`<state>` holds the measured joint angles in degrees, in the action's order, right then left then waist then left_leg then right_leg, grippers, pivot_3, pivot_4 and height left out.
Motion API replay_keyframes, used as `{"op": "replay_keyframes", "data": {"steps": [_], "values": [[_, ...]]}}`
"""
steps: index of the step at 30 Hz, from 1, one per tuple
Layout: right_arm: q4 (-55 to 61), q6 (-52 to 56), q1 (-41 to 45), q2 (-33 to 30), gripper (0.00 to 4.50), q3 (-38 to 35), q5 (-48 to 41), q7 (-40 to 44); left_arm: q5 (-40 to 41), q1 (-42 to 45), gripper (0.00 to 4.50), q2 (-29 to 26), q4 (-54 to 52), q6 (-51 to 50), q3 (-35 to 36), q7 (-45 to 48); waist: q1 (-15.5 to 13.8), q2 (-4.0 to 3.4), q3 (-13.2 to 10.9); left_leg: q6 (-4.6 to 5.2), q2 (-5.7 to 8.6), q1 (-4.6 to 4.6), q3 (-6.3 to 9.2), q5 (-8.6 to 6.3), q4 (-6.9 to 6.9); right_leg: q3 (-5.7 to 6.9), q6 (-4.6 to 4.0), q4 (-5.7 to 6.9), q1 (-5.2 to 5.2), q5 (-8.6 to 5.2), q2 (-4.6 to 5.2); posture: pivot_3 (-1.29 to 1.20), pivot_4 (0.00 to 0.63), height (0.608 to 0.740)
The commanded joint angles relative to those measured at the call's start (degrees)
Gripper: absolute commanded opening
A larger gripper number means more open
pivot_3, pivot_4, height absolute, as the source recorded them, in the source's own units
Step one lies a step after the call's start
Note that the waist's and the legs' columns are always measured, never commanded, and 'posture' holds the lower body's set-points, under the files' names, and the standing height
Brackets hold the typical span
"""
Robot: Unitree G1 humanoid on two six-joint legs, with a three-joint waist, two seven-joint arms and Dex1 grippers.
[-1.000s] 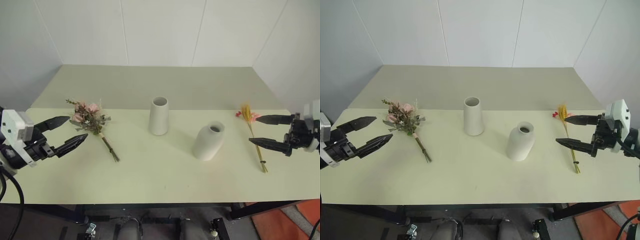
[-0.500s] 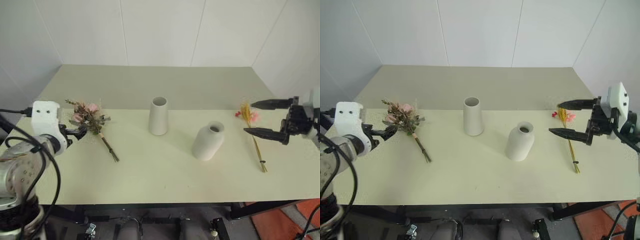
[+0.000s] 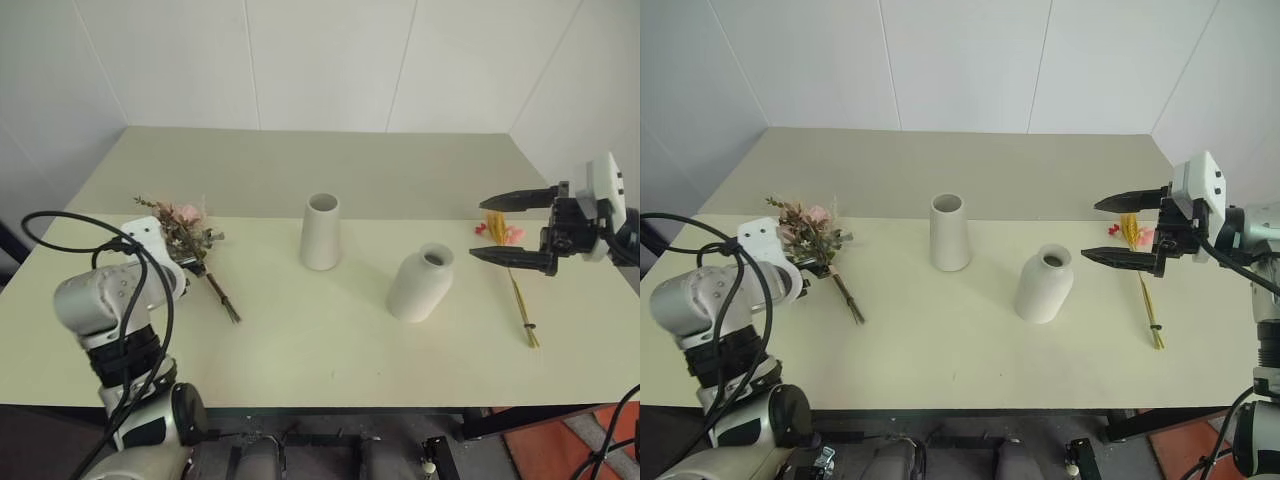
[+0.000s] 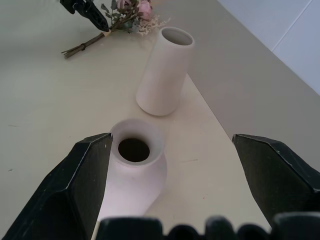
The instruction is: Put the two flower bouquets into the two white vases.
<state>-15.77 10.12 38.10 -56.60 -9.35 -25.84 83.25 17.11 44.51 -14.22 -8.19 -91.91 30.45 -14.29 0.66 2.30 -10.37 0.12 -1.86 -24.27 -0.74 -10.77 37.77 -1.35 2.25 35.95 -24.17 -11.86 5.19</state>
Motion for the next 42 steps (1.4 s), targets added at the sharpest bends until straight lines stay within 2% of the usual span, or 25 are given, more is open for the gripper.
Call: {"op": "replay_keyframes", "data": {"steps": [1,10,14,24,26,28,30,31,32,36,38,42], "values": [[1.2,-0.9,-0.8,-1.8,4.5,-3.0,-0.5,-0.2,-1.3,2.4,4.32,0.3,1.6,2.2,-2.3,1.9,0.1,0.0,0.0,0.0,0.0,0.01,0.0,0.0,0.0,0.0,0.0,0.01,0.0,0.0,0.0,0.0,0.15,0.74],[5.5,0.6,-6.3,-2.6,4.5,-6.7,-2.0,-2.6,-7.2,6.7,4.32,0.9,16.4,11.6,-2.3,-0.3,0.1,0.0,0.0,-0.01,0.0,0.05,0.0,0.0,0.0,-0.02,0.01,0.05,0.01,0.0,-0.01,0.0,0.15,0.74],[7.1,1.1,-8.3,-2.5,4.5,-7.7,-2.3,-3.3,-8.8,9.6,3.52,0.5,23.5,16.3,-2.1,-1.5,0.0,0.0,0.0,-0.02,0.02,0.06,-0.01,0.0,0.0,-0.02,0.07,0.03,0.04,0.0,0.01,0.0,0.15,0.74],[7.5,1.5,-10.1,-3.4,4.5,-8.8,-2.5,-4.1,-8.9,13.2,0.54,-0.1,28.2,13.9,1.7,-2.1,0.2,0.0,0.0,-0.06,0.02,0.04,-0.01,0.02,0.0,-0.02,0.12,0.02,0.01,0.0,0.01,0.0,0.15,0.74],[7.6,1.6,-10.3,-3.5,4.5,-8.9,-2.6,-4.2,-9.5,13.2,0.1,0.0,28.1,14.3,2.5,-3.0,0.2,0.0,0.0,-0.06,0.01,0.05,0.0,0.02,0.0,-0.02,0.11,0.03,0.01,0.0,0.0,0.0,0.15,0.74],[7.5,1.6,-10.3,-3.6,4.5,-8.9,-2.6,-4.3,-9.9,12.3,0.1,0.1,26.4,17.2,1.5,-3.2,0.2,0.0,0.0,-0.07,0.02,0.07,0.0,0.02,0.0,-0.02,0.13,0.04,0.03,0.0,0.01,0.0,0.15,0.74],[7.4,1.5,-10.4,-3.7,4.5,-8.9,-2.5,-4.5,-10.6,9.2,0.1,0.7,21.9,28.1,-1.5,-1.9,0.2,0.0,0.0,-0.11,0.02,0.07,-0.01,0.04,-0.01,-0.02,0.14,0.03,0.03,0.01,0.01,0.0,0.15,0.74],[7.5,1.5,-10.6,-3.8,4.5,-9.1,-2.5,-4.6,-11.3,6.3,0.1,1.1,19.1,39.4,-3.5,0.2,0.2,0.0,0.0,-0.14,0.01,0.06,-0.01,0.05,-0.01,-0.02,0.1,0.04,0.02,0.03,0.01,0.0,0.15,0.74],[7.5,1.7,-10.8,-3.9,4.5,-9.3,-2.5,-4.7,-11.0,5.6,0.1,1.2,17.5,43.6,-4.2,1.2,0.2,0.0,0.0,-0.22,-0.01,0.05,-0.01,0.05,-0.02,-0.03,0.08,0.02,0.01,0.04,0.01,0.0,0.15,0.74],[7.8,2.0,-12.0,-4.3,4.5,-10.1,-2.5,-5.3,-8.1,7.8,0.1,0.1,19.0,53.3,-4.7,5.5,-0.4,0.01,0.0,-0.36,-0.01,0.01,-0.03,0.08,-0.01,-0.03,0.04,0.01,0.0,0.07,0.02,0.0,0.15,0.74],[8.1,2.3,-12.9,-4.4,4.5,-10.6,-2.4,-5.8,-4.6,8.6,0.1,-1.0,18.9,61.3,-4.8,13.4,-0.6,0.01,0.0,-0.36,0.01,0.01,-0.03,0.08,0.0,-0.02,0.07,-0.01,0.03,0.07,0.02,0.0,0.15,0.74],[8.8,2.5,-15.5,-4.7,4.5,-12.1,-2.5,-6.7,5.8,11.8,0.1,-2.7,22.4,70.8,-2.4,30.2,-0.9,0.01,0.0,-0.36,0.0,-0.04,-0.05,0.08,0.0,-0.02,0.08,-0.08,0.01,0.07,0.02,0.0,0.15,0.74]]}}
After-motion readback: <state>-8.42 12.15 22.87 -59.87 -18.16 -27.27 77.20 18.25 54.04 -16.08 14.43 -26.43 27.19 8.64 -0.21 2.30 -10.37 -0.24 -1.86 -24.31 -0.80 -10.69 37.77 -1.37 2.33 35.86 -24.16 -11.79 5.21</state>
